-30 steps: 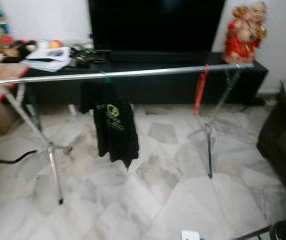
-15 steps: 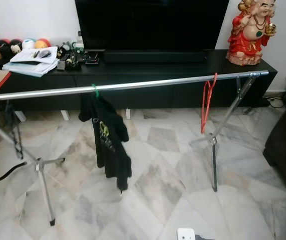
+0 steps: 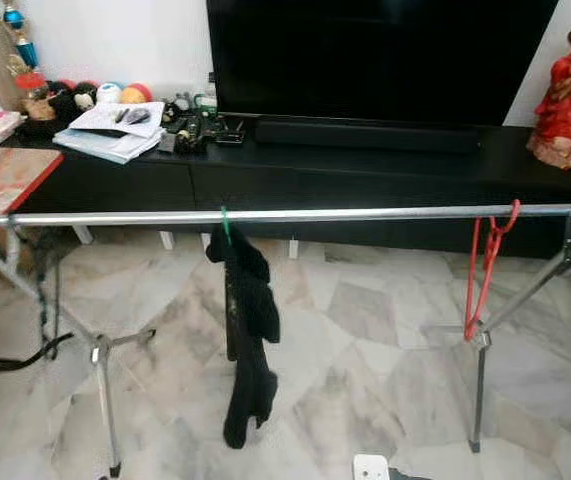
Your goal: Hang hanger
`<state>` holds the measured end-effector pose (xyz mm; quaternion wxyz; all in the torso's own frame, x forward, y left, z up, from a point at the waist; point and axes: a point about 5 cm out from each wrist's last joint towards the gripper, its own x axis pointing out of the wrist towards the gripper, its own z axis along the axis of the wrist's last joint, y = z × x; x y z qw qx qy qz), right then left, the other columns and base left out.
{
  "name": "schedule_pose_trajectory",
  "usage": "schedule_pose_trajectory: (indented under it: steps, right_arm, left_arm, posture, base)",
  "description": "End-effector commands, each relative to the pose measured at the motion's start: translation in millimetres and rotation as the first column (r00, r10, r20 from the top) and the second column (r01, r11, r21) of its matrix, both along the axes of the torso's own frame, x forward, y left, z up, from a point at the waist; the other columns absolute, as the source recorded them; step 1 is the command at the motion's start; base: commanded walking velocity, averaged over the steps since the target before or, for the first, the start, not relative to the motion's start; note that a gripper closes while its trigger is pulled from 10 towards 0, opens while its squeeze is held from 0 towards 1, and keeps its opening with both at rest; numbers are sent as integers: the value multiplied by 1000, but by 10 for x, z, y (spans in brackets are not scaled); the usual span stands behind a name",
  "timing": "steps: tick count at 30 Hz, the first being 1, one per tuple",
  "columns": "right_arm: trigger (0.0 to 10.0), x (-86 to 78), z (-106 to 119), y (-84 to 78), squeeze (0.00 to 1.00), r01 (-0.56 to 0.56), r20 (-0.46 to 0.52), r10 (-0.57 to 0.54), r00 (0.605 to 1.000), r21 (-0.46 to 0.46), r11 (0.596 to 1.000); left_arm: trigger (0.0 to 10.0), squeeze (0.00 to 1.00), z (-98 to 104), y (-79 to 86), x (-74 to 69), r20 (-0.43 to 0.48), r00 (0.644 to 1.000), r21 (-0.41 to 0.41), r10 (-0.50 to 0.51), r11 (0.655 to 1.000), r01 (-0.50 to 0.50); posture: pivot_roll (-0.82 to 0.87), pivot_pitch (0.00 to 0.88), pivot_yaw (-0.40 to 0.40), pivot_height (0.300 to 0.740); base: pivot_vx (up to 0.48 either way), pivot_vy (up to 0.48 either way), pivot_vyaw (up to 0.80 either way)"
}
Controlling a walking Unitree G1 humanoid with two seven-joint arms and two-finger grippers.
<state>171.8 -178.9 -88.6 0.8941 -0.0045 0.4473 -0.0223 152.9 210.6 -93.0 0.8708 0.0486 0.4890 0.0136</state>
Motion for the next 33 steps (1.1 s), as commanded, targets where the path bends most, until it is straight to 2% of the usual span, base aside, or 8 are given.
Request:
schedule_pose_trajectory:
  steps: [1, 29, 33]
  right_arm:
    - [10000, -19, -15, 57, 0, 8, -9, -8, 1000, 19, 1000]
    - [10000, -6, -10, 55, 0, 18, -8, -18, 1000, 20, 1000]
    - [10000, -7, -11, 55, 0, 17, -9, -17, 1000, 20, 1000]
  left_arm:
    - [10000, 0, -41, 77, -142, -47, 999, 25, -9, 1000, 10]
    - [10000, 0, -40, 77, -138, -46, 999, 26, -5, 1000, 6]
    - [10000, 0, -41, 81, -142, -49, 999, 34, -1, 999, 2]
  posture:
    - [28, 63, -3, 740]
    - [31, 67, -4, 740]
    - [31, 67, -5, 740]
  base:
    - [0, -480, 0]
    - [0, -480, 0]
    - [0, -169, 0]
